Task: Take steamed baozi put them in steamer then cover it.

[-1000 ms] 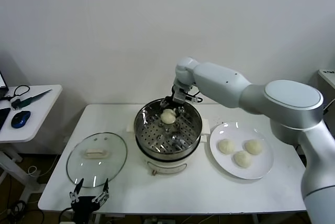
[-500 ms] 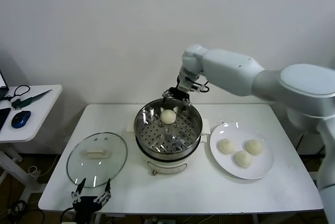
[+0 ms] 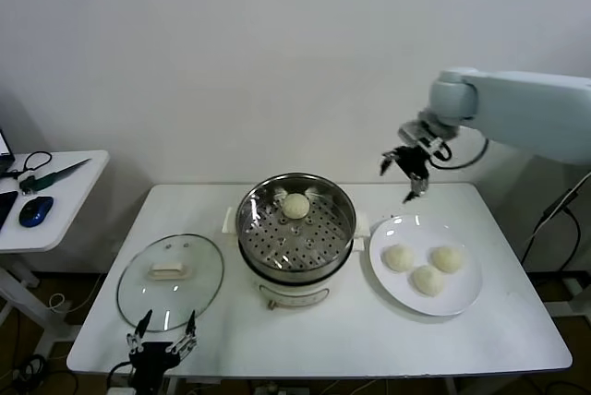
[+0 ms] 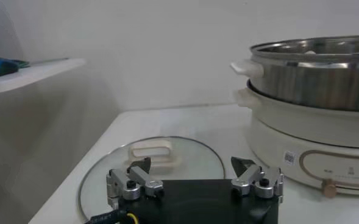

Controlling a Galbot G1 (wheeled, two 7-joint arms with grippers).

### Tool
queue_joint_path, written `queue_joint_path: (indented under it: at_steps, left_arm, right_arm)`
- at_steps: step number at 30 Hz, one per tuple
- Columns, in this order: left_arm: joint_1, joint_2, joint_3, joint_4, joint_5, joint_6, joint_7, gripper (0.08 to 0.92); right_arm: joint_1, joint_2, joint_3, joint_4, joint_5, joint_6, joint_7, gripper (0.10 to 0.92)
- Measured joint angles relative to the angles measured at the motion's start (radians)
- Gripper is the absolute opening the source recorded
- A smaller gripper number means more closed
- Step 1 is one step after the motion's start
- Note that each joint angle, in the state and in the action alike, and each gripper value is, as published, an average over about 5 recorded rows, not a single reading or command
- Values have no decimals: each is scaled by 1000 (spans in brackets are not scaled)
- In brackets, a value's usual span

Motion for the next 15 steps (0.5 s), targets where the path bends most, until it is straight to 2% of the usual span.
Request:
queue_joint_path:
  at_steps: [7, 15]
  left_arm:
    - [9, -10, -2, 0, 7, -1, -2, 823]
    - [18, -14, -5, 5, 12, -6, -4, 823]
  right_arm:
    - [-161, -47, 97, -1, -27, -117, 53, 823]
    - [-333, -31, 225, -58, -73, -178, 91, 823]
